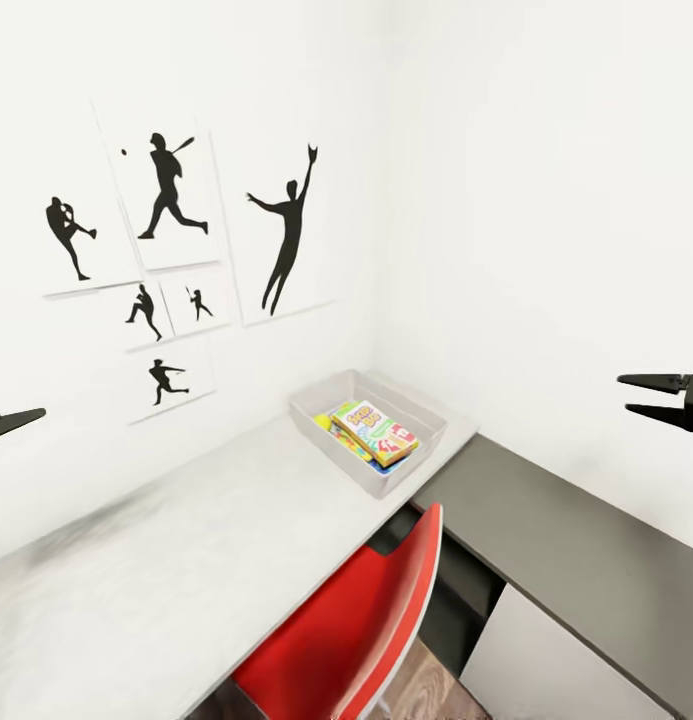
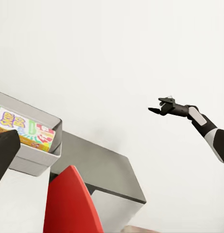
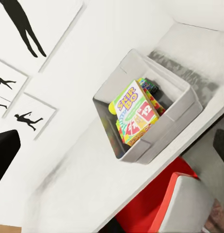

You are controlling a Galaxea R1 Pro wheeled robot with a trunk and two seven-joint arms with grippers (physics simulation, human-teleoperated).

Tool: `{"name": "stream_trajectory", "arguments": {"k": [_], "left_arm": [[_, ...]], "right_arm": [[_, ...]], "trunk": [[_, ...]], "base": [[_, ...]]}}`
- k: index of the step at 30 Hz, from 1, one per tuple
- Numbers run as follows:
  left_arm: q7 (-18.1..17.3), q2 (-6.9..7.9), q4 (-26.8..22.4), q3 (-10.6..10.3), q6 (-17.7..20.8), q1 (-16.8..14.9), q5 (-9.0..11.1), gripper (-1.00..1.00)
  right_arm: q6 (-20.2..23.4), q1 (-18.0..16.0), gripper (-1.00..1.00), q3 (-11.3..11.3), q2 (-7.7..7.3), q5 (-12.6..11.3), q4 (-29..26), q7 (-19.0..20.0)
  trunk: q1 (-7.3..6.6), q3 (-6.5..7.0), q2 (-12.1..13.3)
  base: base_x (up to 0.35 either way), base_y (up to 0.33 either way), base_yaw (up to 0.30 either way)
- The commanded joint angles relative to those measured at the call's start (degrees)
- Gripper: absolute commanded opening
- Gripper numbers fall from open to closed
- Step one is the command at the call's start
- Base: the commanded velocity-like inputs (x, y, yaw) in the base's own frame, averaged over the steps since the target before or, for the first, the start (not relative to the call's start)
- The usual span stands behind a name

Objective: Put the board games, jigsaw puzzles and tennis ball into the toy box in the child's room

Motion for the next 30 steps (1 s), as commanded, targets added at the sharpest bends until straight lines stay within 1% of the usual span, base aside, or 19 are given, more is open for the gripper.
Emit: {"name": "stream_trajectory", "arguments": {"k": [1,7,12,19,30], "left_arm": [[-0.18,0.03,0.0,0.01,0.6,-0.03,0.03,1.0],[-0.18,0.03,0.0,0.01,0.6,-0.03,0.04,1.0],[-0.18,0.03,0.0,0.01,0.6,-0.03,0.14,1.0],[-0.18,0.03,0.0,0.01,0.6,-0.03,0.08,1.0],[-0.18,0.01,0.0,0.01,0.6,-0.03,0.09,1.0]], "right_arm": [[0.1,-0.16,1.0,0.24,-0.06,0.07,0.32,0.35],[0.1,-0.16,1.0,0.24,-0.08,0.1,0.99,0.37],[0.1,-0.16,1.0,0.24,-0.08,0.12,1.26,0.36],[0.1,-0.16,1.0,0.24,-0.08,0.33,2.33,0.37],[0.1,-0.16,1.0,0.23,-0.08,0.39,4.63,0.37]], "trunk": [[0.04,-0.05,-0.13],[0.04,0.45,-0.13],[0.04,0.86,-0.13],[0.04,1.43,-0.13],[0.04,2.31,-0.13]], "base": [[-0.042,0.028,-0.21],[-0.045,0.011,-0.21],[-0.153,0.002,-0.21],[-0.265,-0.014,-0.21],[-0.297,-0.079,-0.21]]}}
